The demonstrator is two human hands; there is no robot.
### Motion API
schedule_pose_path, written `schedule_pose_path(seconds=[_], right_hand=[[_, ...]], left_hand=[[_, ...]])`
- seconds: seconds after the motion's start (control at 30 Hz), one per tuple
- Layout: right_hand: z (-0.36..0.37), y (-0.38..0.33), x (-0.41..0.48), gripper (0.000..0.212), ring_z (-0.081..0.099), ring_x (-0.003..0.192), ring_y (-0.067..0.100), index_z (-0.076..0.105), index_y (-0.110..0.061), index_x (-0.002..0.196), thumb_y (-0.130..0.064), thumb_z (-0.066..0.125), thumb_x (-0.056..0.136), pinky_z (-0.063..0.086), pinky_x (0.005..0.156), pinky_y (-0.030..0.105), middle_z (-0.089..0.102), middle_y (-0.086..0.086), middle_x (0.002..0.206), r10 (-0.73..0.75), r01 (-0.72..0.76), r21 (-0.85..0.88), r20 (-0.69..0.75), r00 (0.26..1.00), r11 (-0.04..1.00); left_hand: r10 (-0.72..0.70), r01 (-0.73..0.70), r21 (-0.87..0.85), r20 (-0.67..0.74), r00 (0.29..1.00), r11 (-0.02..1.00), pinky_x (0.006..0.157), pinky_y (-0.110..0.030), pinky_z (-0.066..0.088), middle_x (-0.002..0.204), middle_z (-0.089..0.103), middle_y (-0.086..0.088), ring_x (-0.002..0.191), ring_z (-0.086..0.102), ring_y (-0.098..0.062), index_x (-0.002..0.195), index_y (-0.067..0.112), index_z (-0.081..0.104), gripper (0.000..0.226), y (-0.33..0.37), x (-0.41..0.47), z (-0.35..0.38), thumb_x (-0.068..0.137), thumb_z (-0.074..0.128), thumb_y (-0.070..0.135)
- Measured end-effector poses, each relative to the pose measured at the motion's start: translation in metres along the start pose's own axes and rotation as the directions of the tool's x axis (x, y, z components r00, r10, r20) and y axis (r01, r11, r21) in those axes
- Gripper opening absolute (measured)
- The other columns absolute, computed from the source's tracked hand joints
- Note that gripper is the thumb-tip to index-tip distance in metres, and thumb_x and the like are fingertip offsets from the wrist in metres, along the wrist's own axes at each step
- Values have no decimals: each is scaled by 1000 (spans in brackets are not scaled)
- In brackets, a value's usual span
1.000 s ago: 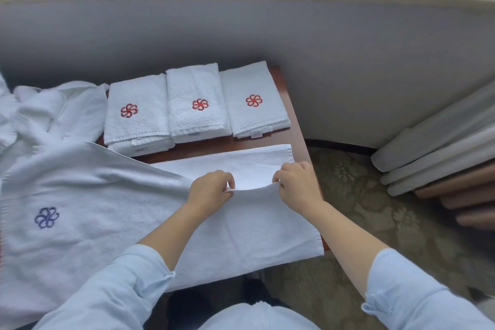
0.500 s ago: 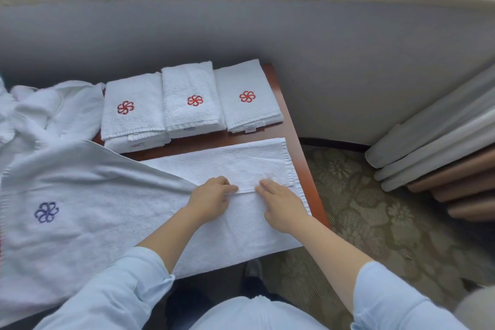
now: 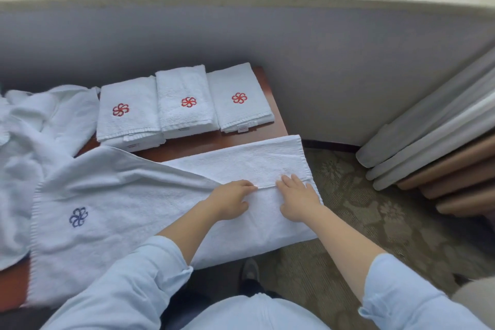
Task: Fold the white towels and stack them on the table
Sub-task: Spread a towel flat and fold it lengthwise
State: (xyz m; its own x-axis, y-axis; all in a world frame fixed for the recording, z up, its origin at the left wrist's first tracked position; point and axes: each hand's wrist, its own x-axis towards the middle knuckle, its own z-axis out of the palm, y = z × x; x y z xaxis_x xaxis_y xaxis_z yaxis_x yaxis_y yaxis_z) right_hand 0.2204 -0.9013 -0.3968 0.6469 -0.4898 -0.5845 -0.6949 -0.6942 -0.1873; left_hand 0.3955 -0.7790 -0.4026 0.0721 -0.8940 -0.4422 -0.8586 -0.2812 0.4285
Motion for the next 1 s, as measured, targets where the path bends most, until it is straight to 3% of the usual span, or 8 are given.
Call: schedule_pose_path(seconds=[0.2, 0.3, 0.5, 0.63, 0.8, 1.0], right_hand=[[-14, -56, 8, 69, 11, 151, 21, 16, -20, 157, -20, 48, 96, 17, 121, 43, 13, 1, 164, -146, 153, 76, -89, 985, 985], [-22, -101, 19, 69, 22, 146, 20, 21, -21, 156, -20, 49, 93, 27, 114, 36, 25, 0, 159, -243, 253, 112, -100, 965, 961], [-26, -187, 36, 67, 32, 140, 21, 24, -23, 155, -23, 50, 93, 34, 105, 32, 29, -1, 156, -397, 404, 84, -90, 913, 911], [-27, -244, 45, 67, 30, 143, 18, 25, -23, 155, -24, 51, 93, 34, 109, 31, 27, -3, 159, -480, 485, 50, -82, 873, 873], [-31, -308, 58, 66, 31, 143, 17, 28, -20, 154, -24, 53, 93, 34, 111, 30, 31, -2, 158, -531, 537, 26, -119, 839, 843], [-37, -366, 83, 70, 28, 145, 21, 28, -13, 154, -20, 57, 91, 27, 115, 32, 30, 4, 157, -472, 501, 105, -215, 855, 859]], left_hand=[[-191, 170, -112, -221, 956, 979, 101, -31, 43, 148, 40, 9, 133, 41, -12, 146, 27, 44, 49, -41, -54, -10, 97, 49, 19], [-330, 295, -162, -268, 905, 942, 99, -30, 43, 147, 40, 11, 130, 44, -11, 143, 29, 46, 45, -72, -89, -17, 99, 49, 23], [-526, 468, -249, -290, 800, 848, 96, -29, 43, 146, 41, 11, 127, 46, -13, 140, 31, 49, 42, -121, -155, -19, 99, 49, 25], [-606, 521, -316, -317, 730, 793, 90, -26, 40, 145, 41, 13, 126, 47, -10, 139, 33, 49, 42, -149, -193, -19, 98, 50, 26], [-683, 557, -406, -315, 659, 725, 94, -30, 45, 143, 43, 11, 124, 48, -11, 138, 32, 51, 42, -192, -233, -24, 97, 51, 25], [-755, 620, -432, -334, 564, 655, 95, -31, 44, 146, 42, 10, 126, 49, -12, 138, 31, 50, 40, -251, -265, -38, 98, 51, 26]])
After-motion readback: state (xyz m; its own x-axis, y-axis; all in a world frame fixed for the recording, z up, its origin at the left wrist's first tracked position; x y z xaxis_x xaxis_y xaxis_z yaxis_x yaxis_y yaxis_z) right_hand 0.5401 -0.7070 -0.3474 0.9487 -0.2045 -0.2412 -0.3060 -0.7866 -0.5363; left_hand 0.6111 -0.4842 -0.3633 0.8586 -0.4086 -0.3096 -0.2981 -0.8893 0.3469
